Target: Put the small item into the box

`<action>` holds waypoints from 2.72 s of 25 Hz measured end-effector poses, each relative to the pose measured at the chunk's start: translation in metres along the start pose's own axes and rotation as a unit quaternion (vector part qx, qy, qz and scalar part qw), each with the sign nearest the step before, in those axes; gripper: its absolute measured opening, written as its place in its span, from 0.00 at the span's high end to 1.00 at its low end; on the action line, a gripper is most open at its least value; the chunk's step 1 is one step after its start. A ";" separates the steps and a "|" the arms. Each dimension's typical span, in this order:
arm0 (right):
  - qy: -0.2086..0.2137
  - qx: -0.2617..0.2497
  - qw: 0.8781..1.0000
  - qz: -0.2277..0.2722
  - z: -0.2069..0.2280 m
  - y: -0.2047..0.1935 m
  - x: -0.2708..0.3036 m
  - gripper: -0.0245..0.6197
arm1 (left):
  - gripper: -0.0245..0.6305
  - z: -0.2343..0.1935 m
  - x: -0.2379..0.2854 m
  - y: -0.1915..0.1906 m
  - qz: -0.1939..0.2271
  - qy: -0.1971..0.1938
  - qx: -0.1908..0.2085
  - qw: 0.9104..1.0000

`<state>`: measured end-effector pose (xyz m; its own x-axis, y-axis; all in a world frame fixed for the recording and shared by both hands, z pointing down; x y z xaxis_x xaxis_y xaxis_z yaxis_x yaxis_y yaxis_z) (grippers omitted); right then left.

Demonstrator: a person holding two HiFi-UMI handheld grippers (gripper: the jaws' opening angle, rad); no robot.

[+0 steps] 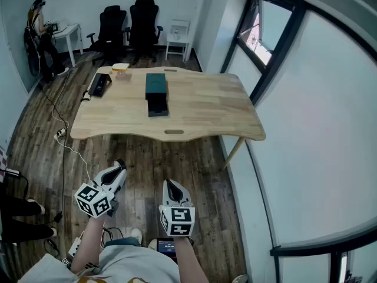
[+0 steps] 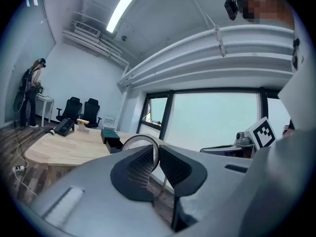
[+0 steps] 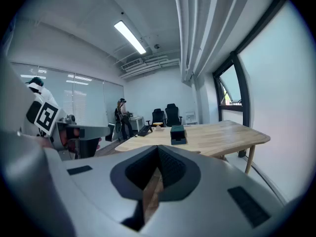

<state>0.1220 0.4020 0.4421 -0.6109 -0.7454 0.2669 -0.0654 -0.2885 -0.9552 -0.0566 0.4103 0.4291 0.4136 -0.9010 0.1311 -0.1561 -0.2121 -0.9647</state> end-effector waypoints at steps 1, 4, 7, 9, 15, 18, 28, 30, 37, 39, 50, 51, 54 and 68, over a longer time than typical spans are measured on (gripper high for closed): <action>0.000 0.000 1.000 0.000 -0.002 0.000 -0.002 0.96 | 0.90 0.001 -0.002 0.000 -0.002 0.000 0.003 1.000; 0.001 -0.001 1.000 -0.001 -0.007 -0.001 -0.008 0.96 | 0.90 0.005 -0.010 -0.002 -0.005 0.001 0.010 1.000; 0.003 -0.005 1.000 0.000 -0.009 0.000 -0.012 0.96 | 0.90 0.007 -0.017 -0.003 -0.006 0.003 0.012 1.000; 0.006 -0.008 1.000 -0.002 -0.013 -0.001 -0.014 0.96 | 0.90 0.006 -0.022 -0.004 -0.007 0.006 0.010 1.000; -0.001 0.009 1.000 -0.002 -0.008 -0.006 -0.016 0.95 | 0.90 0.007 -0.021 -0.003 -0.002 0.005 0.013 1.000; -0.006 0.008 1.000 -0.005 0.000 -0.009 -0.009 0.95 | 0.90 0.003 -0.011 -0.003 0.002 0.006 0.013 1.000; -0.023 -0.005 1.000 -0.008 0.060 0.001 0.070 0.95 | 0.90 -0.053 0.077 0.003 0.021 0.007 -0.001 1.000; -0.032 -0.004 0.999 -0.011 0.082 0.004 0.098 0.95 | 0.90 -0.072 0.112 0.007 0.022 0.001 -0.004 1.000; -0.040 -0.009 0.999 -0.027 0.147 0.050 0.232 0.95 | 0.90 -0.151 0.243 0.043 0.000 -0.020 -0.004 1.000; -0.041 -0.008 0.999 -0.025 0.164 0.065 0.272 0.96 | 0.90 -0.180 0.279 0.057 -0.002 -0.018 -0.002 1.000; -0.092 0.016 0.995 -0.035 0.239 0.097 0.408 0.95 | 0.90 -0.275 0.424 0.076 -0.036 -0.041 -0.006 0.998; -0.096 0.019 0.995 -0.036 0.241 0.098 0.411 0.95 | 0.90 -0.277 0.430 0.075 -0.041 -0.044 -0.006 0.998; -0.101 0.017 0.994 -0.038 0.241 0.099 0.416 0.95 | 0.90 -0.279 0.441 0.074 -0.046 -0.055 -0.007 0.997; -0.101 0.005 0.994 -0.031 0.242 0.103 0.428 0.95 | 0.90 -0.287 0.447 0.083 -0.048 -0.065 0.005 0.997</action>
<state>0.0449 -0.0927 0.4886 -0.4344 -0.8316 0.3460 -0.0901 -0.3422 -0.9353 -0.1425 -0.1184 0.4729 0.5396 -0.8194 0.1933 -0.1014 -0.2911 -0.9513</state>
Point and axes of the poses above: the fingertips, and each gripper's own axes: x forward along the fingers, z to its right, y out of its top, the point moved 2 cm from there along -x, backward along the fingers, and after that the axes turned 5 degrees about y, right-handed, at the moved point
